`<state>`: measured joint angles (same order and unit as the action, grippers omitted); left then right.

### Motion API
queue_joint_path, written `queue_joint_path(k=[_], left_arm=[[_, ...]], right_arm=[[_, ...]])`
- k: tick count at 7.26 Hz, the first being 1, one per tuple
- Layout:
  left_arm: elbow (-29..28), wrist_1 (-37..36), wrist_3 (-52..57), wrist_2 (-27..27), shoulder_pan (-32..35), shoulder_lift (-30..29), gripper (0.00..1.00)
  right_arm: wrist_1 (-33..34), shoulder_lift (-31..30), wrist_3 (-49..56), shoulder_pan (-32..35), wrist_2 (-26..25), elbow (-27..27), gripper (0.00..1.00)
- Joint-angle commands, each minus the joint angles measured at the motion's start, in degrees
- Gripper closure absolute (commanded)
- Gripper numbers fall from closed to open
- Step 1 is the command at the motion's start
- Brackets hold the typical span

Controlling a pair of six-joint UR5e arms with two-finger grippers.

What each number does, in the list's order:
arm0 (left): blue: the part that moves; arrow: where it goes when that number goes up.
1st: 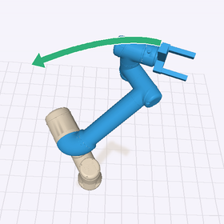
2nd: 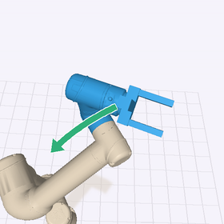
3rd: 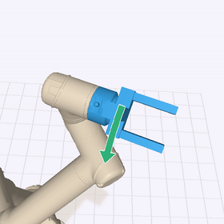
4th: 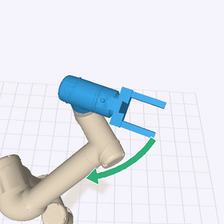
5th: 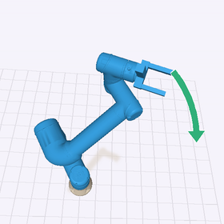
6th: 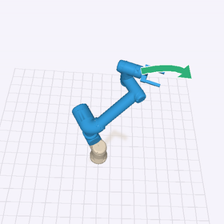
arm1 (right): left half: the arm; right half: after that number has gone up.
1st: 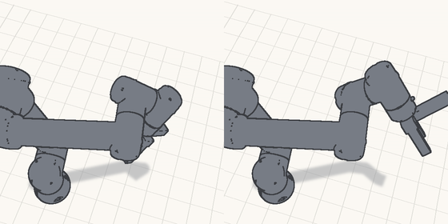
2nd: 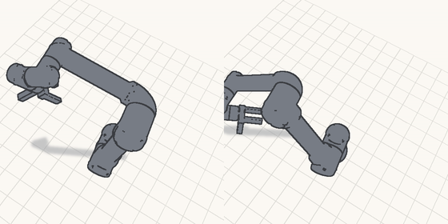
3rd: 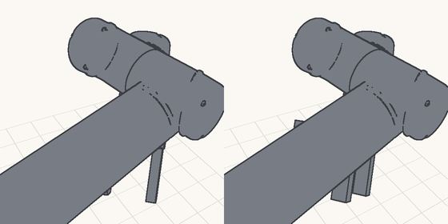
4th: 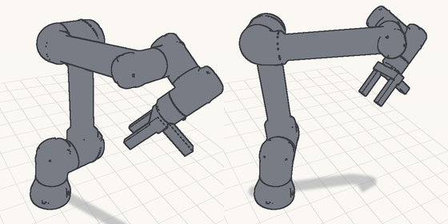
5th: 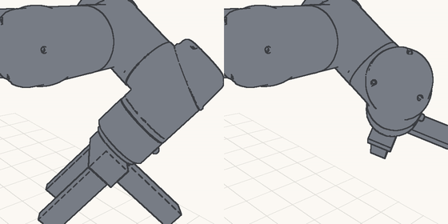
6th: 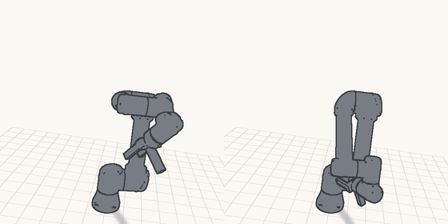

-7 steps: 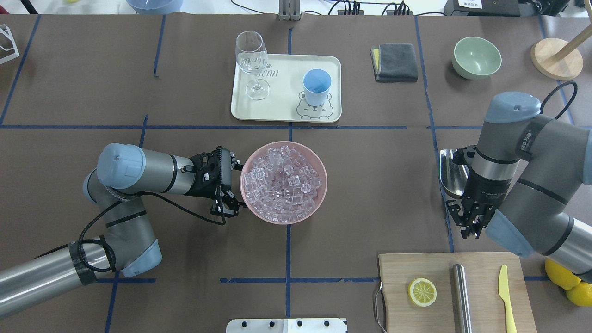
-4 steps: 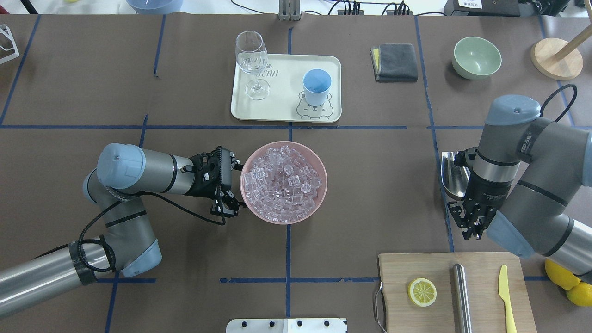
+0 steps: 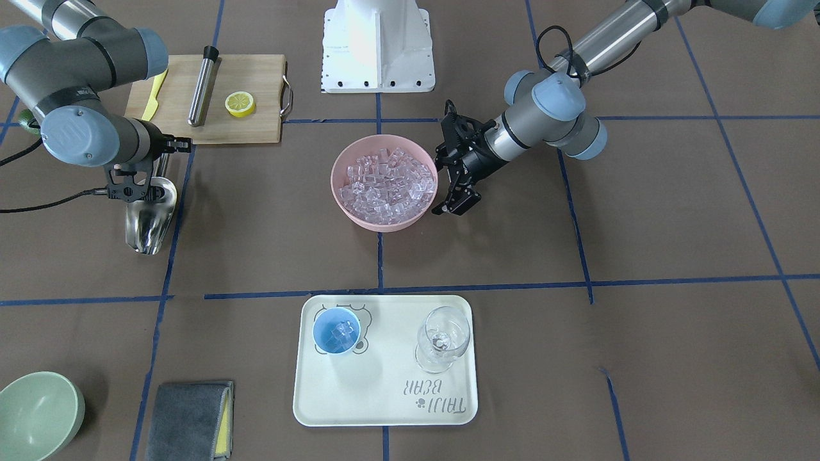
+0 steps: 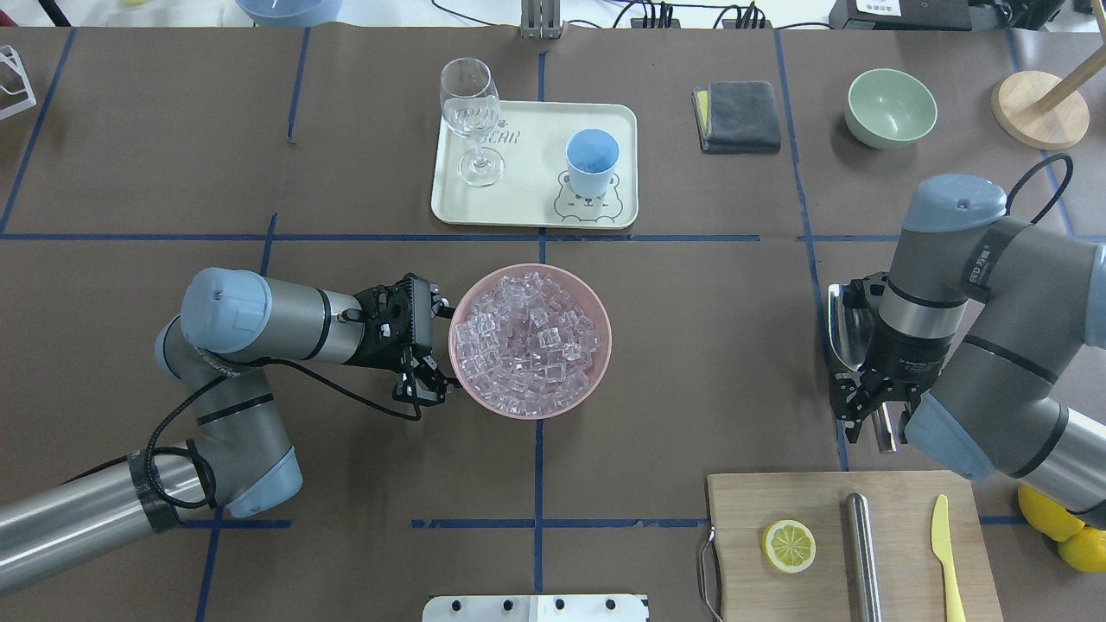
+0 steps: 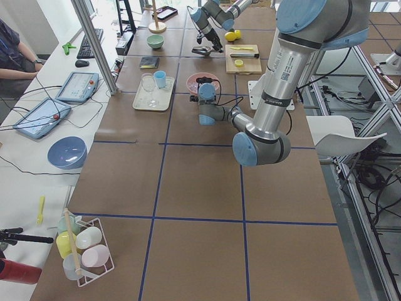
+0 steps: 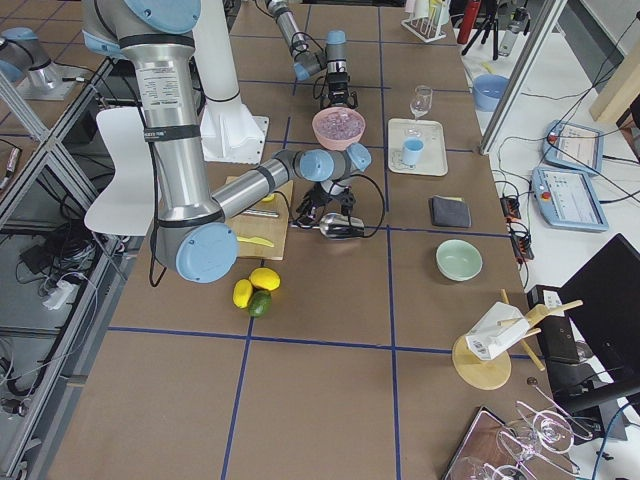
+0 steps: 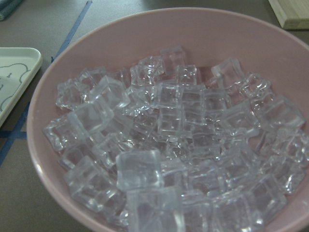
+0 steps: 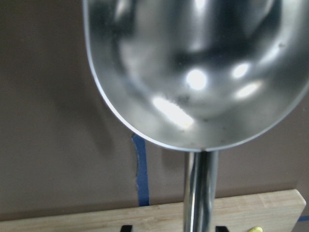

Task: Put ice in cup with scoop

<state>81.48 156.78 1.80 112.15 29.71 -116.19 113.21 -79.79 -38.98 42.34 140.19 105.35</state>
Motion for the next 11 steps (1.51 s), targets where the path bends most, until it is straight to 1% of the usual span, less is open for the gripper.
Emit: queue_joint_path(k=[1, 2, 3, 4, 5, 6, 7, 8, 9, 10, 11], left_arm=[[0.0, 0.1, 0.1, 0.1, 0.0, 0.0, 0.00], [0.0, 0.2, 0.0, 0.1, 0.1, 0.0, 0.00], [0.0, 0.1, -0.1, 0.0, 0.2, 0.1, 0.00], [0.0, 0.0, -0.2, 0.0, 0.6, 0.5, 0.00], [0.0, -0.2, -0.2, 0.1, 1.7, 0.8, 0.00], [0.0, -0.4, -0.2, 0.2, 2.9, 0.9, 0.00], [0.1, -0.4, -0.1, 0.5, 4.4, 2.0, 0.00], [0.1, -0.5, 0.0, 1.8, 6.2, 3.4, 0.00], [0.1, -0.5, 0.1, 5.2, 9.0, 4.6, 0.00], [0.1, -0.5, 0.3, 8.6, 12.7, 6.3, 0.00], [0.0, -1.4, 0.7, 11.1, 16.3, 7.8, 0.00]], right_arm=[[0.0, 0.6, -0.2, 2.7, -0.6, 2.5, 0.00], [0.0, 0.6, -0.1, 5.8, -3.8, 4.8, 0.00], [-0.1, 0.7, 0.4, 8.5, -8.0, 6.2, 0.00], [-0.1, 2.6, 1.1, 12.1, -11.9, 6.0, 0.00], [-0.1, 3.1, 6.7, 16.2, -15.1, 5.7, 0.00], [0.1, 3.0, 17.7, 20.9, -15.9, 4.7, 0.00], [0.1, 2.8, 24.4, 26.2, -15.7, 2.4, 0.00], [0.1, 2.5, 30.1, 29.5, -15.7, 0.5, 0.00], [-0.4, 2.4, 36.3, 33.0, -15.7, -2.3, 0.00], [-5.2, 1.8, 38.3, 35.0, -15.6, -5.5, 0.00], [-13.6, -0.4, 38.3, 36.0, -15.5, -9.8, 0.00]])
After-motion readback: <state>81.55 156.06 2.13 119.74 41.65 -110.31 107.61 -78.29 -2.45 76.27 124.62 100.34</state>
